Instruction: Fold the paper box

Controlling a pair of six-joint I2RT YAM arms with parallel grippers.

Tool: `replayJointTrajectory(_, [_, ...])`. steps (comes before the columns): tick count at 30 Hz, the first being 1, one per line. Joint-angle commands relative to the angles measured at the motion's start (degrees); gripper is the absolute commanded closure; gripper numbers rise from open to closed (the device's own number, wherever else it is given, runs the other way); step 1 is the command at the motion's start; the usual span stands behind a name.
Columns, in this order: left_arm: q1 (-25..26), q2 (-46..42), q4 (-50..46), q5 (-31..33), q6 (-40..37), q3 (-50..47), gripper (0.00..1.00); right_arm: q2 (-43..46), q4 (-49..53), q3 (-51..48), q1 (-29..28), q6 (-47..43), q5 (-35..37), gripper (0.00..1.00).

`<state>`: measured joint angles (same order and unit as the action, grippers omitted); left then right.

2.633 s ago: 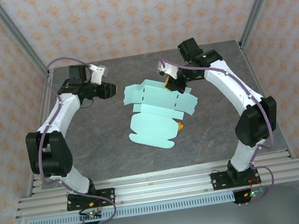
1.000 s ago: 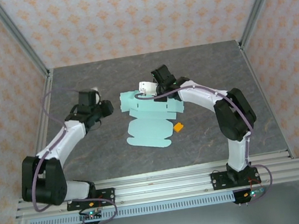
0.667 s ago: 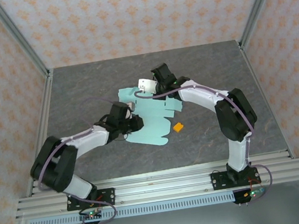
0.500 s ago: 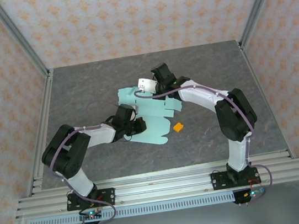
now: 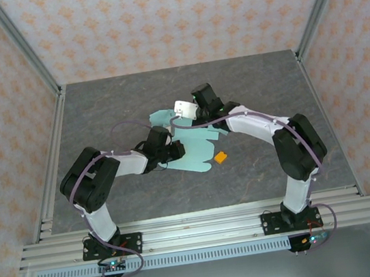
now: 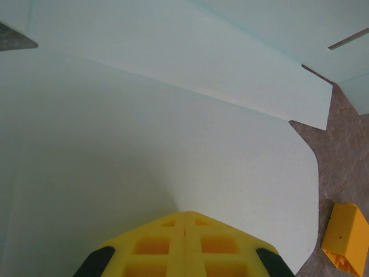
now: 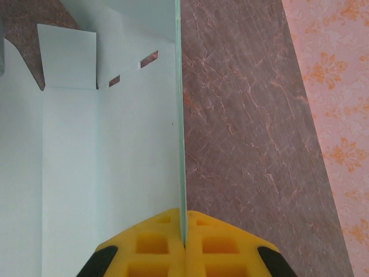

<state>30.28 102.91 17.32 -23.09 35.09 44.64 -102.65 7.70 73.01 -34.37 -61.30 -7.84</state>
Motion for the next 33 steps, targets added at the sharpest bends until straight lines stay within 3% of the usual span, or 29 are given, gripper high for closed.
replayJointTrajectory(1, [0.4,2.0,-1.7,3.7,-0.4,1.1,1.0,0.7,-0.1,-2.0,-0.9,0.8,0.7,1.0])
replayJointTrajectory(9, [0.1,3.3,0.5,4.6,0.2,0.9,1.0,0.4,-0.6,-4.2,-1.6,1.0,0.6,1.0])
replayJointTrajectory(33, [-4.5,6.2,13.0,-0.6,3.9,-2.3,1.0,-3.7,-38.8,-19.5,-5.8,-20.5,17.6,1.0])
